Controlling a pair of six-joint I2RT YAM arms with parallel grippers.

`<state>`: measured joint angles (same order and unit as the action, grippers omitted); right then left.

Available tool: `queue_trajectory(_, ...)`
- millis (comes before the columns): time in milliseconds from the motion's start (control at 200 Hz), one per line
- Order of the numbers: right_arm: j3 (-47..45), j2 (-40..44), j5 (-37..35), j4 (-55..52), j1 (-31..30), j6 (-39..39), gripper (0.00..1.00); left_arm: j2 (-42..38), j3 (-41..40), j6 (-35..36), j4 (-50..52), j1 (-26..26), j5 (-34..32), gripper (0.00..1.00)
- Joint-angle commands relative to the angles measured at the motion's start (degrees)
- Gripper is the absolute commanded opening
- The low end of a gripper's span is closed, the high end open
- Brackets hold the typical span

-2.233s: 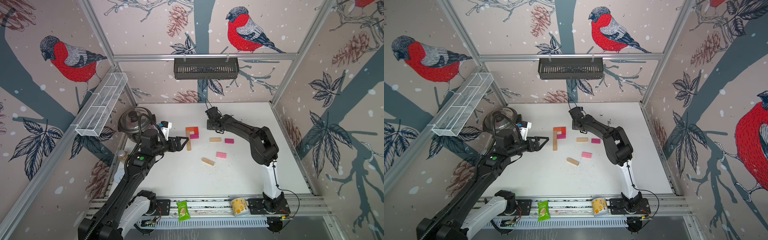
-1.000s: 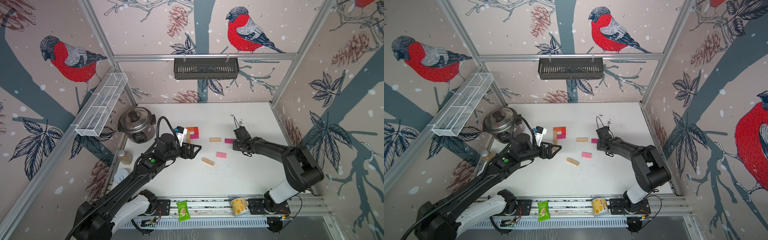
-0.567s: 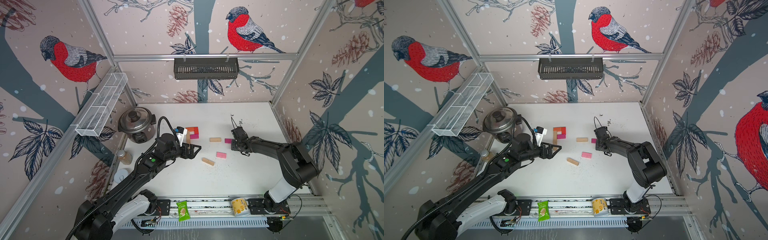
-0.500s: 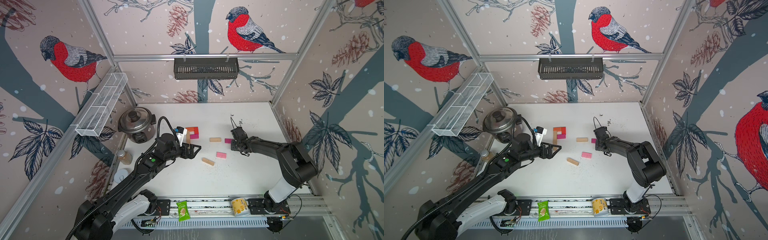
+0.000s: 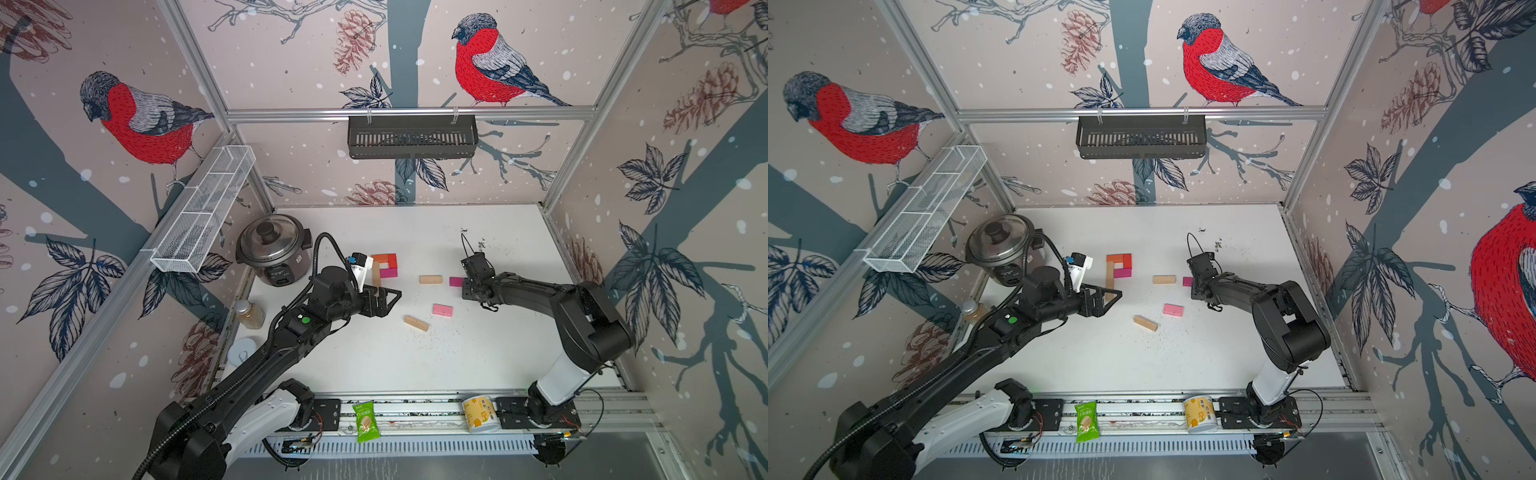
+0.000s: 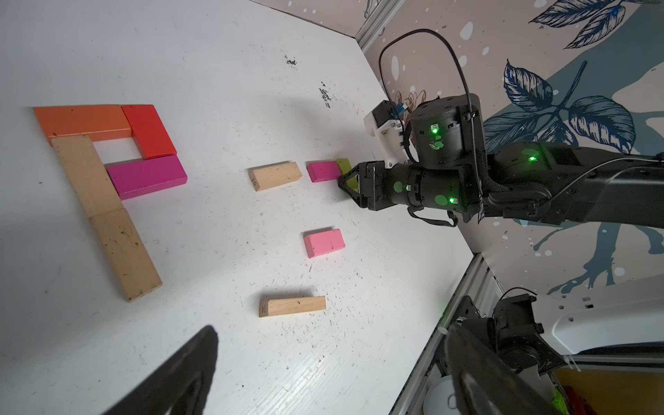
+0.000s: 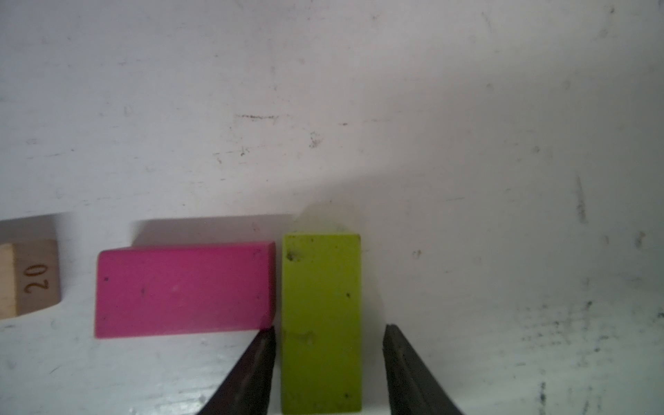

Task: Assemble the letter p with building blocks
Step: Place the building block at the center of the board.

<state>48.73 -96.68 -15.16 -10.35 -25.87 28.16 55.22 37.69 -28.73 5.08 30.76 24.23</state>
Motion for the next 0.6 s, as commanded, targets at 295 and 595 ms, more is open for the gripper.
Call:
queue_trajectory(295, -0.59, 12.22, 11.33, -1.12, 6.68, 0.95, 0.58, -0.34, 0.73, 0.38, -1.03, -0.19, 1.60, 0.98)
queue_trajectory(595, -0.77, 6.82, 19.16, 4.30, 15.22, 4.20, 0.29, 5.35, 5.17, 0.98, 0.60, -0.17, 4.71, 0.97)
